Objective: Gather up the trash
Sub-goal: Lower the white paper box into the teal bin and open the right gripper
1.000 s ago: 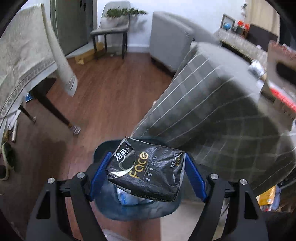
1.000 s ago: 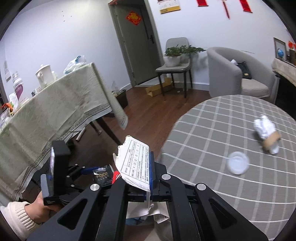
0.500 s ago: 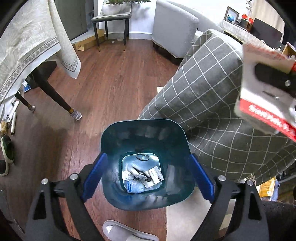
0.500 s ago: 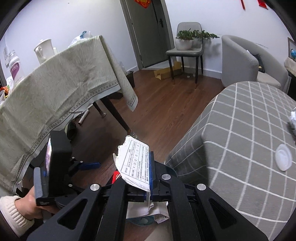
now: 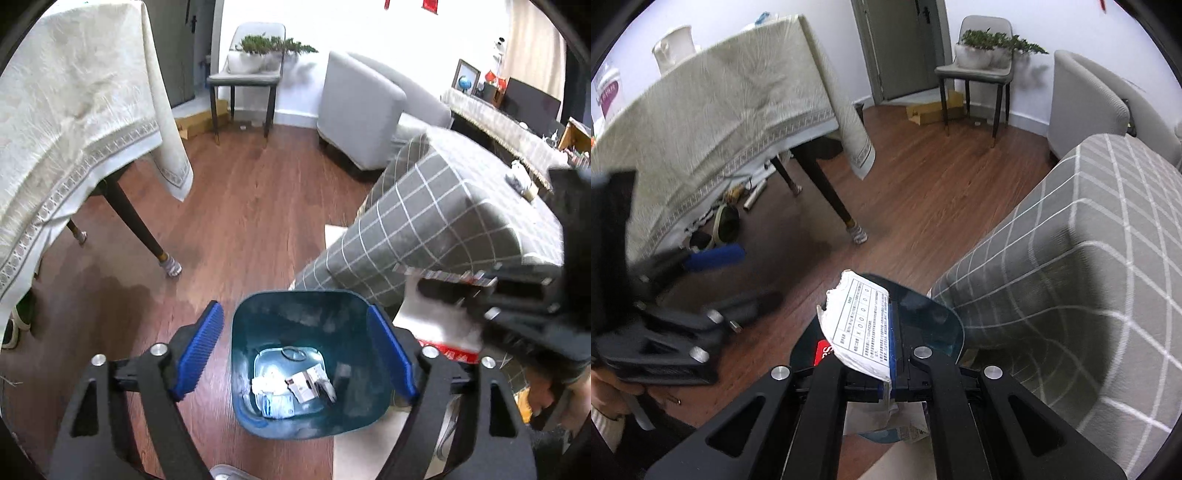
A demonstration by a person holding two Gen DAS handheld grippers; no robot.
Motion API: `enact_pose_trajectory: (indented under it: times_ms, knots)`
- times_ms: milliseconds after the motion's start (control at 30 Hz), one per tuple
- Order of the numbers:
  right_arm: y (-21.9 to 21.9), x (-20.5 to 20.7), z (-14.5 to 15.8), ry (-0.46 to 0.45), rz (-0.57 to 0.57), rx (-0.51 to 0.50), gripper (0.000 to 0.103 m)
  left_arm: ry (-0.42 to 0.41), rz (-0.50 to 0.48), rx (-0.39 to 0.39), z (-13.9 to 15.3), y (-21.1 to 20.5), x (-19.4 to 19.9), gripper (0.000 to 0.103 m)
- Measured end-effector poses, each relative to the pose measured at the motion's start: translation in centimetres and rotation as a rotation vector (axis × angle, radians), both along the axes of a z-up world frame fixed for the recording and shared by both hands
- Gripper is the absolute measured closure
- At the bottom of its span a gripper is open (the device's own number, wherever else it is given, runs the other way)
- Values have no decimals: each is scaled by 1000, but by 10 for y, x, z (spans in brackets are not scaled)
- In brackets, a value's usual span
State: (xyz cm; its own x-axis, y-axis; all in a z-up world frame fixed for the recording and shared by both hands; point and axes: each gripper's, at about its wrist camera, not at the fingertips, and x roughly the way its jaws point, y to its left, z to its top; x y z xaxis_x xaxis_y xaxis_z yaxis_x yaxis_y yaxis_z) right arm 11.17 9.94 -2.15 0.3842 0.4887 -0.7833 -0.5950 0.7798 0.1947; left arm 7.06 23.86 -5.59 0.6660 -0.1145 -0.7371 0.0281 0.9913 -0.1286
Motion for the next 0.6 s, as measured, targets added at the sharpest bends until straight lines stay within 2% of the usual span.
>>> enact_pose_trajectory:
  times_ms: [300, 500, 600]
  knots:
    - [19, -2, -33, 57, 30, -91, 101, -64, 18, -28, 23, 7, -4, 33]
    - [34, -8, -58, 87, 54, -156, 101, -102, 14, -26, 37, 7, -7, 44]
    - [39, -12, -71, 107, 69, -192, 101, -127, 12, -43, 44, 7, -9, 44]
